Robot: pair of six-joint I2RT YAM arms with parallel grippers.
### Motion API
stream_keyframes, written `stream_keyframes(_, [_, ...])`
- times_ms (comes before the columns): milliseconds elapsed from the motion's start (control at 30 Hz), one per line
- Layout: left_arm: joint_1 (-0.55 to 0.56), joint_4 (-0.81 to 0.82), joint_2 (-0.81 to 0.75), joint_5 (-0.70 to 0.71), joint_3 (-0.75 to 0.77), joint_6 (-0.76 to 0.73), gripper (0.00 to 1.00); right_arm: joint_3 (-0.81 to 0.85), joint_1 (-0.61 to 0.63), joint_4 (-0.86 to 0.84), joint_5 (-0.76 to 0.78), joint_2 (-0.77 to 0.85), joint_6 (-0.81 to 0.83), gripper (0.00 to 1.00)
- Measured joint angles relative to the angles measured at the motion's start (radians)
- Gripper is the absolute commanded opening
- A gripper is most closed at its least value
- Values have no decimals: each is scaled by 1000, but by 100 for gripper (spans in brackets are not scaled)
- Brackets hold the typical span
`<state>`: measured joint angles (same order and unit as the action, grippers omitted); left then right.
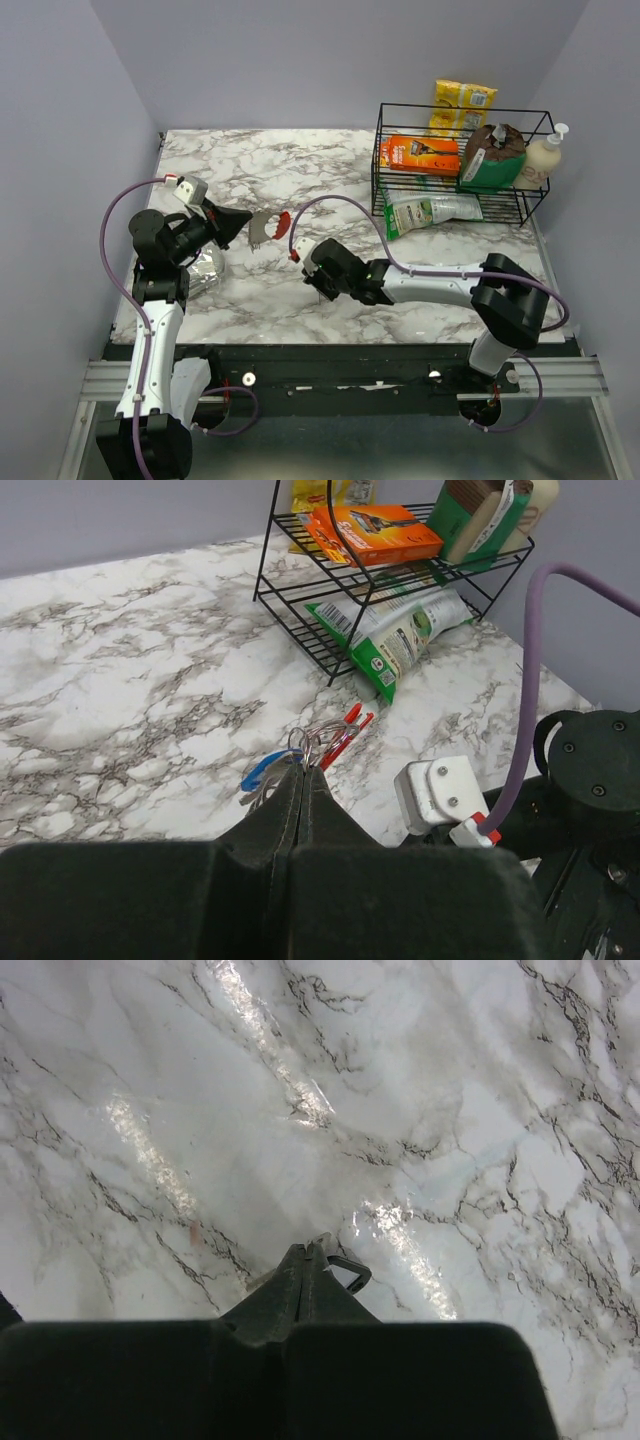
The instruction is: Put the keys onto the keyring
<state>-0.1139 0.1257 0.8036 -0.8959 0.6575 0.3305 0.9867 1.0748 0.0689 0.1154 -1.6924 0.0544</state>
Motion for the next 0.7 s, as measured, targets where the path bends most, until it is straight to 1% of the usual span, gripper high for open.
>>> stream_keyframes(267, [-2,-5,-6,0,0,-11,0,-50,1,0,-19,76,-19,1])
stream_keyframes(500, [-2,-31,-16,0,0,-31,0,-62,5,-1,-40,204,-39,1])
stream_keyframes(600, [10,-49,-20,0,0,-47,0,-63,5,0,-44,251,-39,1])
stream_keyframes(700, [43,-83,-22,5,0,-82,0,-64,5,0,-46,298,-39,1])
